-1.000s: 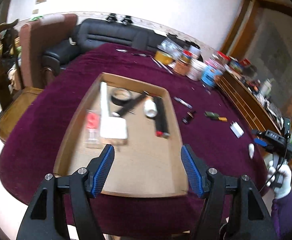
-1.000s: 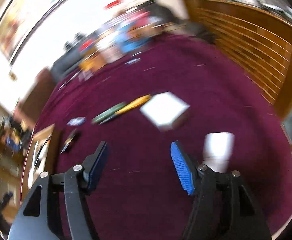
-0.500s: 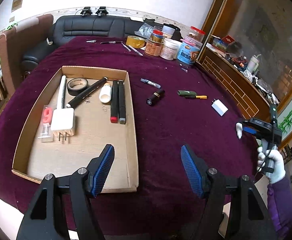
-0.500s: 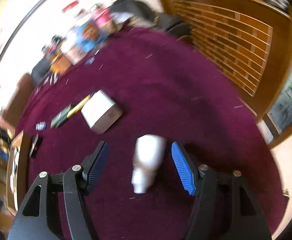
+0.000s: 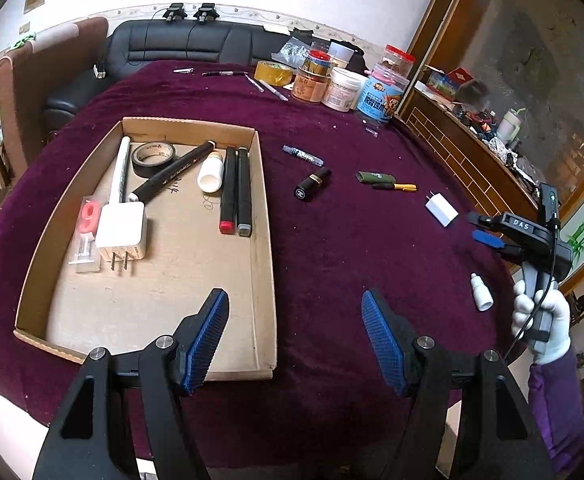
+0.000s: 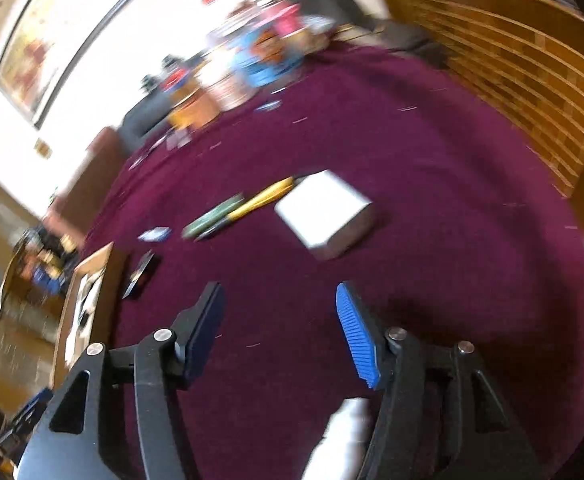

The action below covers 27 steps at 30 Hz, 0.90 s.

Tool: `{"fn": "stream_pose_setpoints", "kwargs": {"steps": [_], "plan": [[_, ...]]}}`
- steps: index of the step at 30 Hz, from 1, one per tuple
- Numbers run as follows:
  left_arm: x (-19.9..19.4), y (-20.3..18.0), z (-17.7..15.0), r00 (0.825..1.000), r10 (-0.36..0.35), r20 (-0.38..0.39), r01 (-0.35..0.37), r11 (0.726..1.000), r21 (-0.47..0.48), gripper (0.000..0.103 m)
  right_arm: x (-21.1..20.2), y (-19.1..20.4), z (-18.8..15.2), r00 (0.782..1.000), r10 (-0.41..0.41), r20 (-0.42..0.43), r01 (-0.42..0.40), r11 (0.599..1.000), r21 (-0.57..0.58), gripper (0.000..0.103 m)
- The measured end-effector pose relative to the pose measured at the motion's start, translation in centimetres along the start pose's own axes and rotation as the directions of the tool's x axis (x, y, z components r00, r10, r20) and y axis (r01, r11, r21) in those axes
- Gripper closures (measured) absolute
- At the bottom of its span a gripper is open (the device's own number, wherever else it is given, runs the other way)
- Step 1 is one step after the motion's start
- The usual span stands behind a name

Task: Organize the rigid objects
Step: 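Grasp the white dropper bottle with the right tool while the left tool grasps the black lipstick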

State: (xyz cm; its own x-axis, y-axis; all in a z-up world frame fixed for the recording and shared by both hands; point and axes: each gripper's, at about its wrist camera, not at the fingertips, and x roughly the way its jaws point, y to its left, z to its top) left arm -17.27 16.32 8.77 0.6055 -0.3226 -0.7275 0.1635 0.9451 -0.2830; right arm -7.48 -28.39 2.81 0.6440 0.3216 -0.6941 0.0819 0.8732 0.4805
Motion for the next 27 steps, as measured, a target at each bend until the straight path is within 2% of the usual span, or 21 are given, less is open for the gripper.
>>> {"fn": "stream_pose_setpoints", "kwargs": {"steps": [3, 6, 9, 13, 14, 17, 18, 21, 25, 27], "plan": [[0.4, 0.1, 0.1, 1.000, -0.005, -0.009, 0.005, 1.000, 0.005, 0.040, -1.0, -1.6, -1.2, 0.997, -0.067, -0.037, 0.067, 0.998, -0.009, 0.046], [1.2, 0.0, 0.3, 1.000, -0.008, -0.023, 0.008, 1.000, 0.002, 0.040, -2.0, -1.5, -3.1, 0.990, -0.120, -0.071, 0.116, 0.991, -0.062, 0.046], [2.2, -0.5, 0.8, 0.999, -0.011, -0.048, 0.012, 1.000, 0.015, 0.040, -2.7, -1.2, -5.2, 0.989, -0.110, -0.100, 0.102, 0.991, -0.084, 0.046], [4.2, -2.4, 2.6, 0.998, 0.047, -0.031, -0.043, 0.993, 0.111, 0.040, -2.0, -0.8, -7.4, 0.983, -0.130, -0.127, 0.115, 0.986, -0.119, 0.045], [4.9, -2.7, 3.1, 0.998, 0.055, -0.035, -0.050, 0.991, 0.125, 0.040, -1.7, -0.5, -7.6, 0.983, -0.151, -0.106, 0.135, 0.981, -0.141, 0.046], [8.0, -3.2, 5.2, 0.996, 0.055, -0.071, -0.043, 0.987, 0.152, 0.040, -1.4, 0.4, -7.7, 0.979, -0.184, -0.089, 0.165, 0.968, -0.188, 0.069], [9.2, -3.4, 6.0, 0.993, 0.068, -0.093, -0.052, 0.986, 0.158, 0.040, -1.3, 0.5, -7.6, 0.978, -0.189, -0.091, 0.170, 0.967, -0.190, 0.073], [12.5, -4.0, 8.1, 0.987, 0.071, -0.145, -0.044, 0.981, 0.186, 0.040, -1.2, 0.2, -7.6, 0.977, -0.198, -0.084, 0.177, 0.963, -0.203, 0.076], [17.2, -5.3, 10.0, 0.969, 0.141, -0.203, -0.087, 0.963, 0.255, 0.040, -1.4, -0.2, -7.7, 0.982, -0.169, -0.079, 0.151, 0.968, -0.202, 0.076], [19.5, -5.8, 10.6, 0.957, 0.200, -0.212, -0.134, 0.948, 0.290, 0.040, -1.4, -0.2, -7.8, 0.983, -0.165, -0.079, 0.145, 0.967, -0.209, 0.076]]}}
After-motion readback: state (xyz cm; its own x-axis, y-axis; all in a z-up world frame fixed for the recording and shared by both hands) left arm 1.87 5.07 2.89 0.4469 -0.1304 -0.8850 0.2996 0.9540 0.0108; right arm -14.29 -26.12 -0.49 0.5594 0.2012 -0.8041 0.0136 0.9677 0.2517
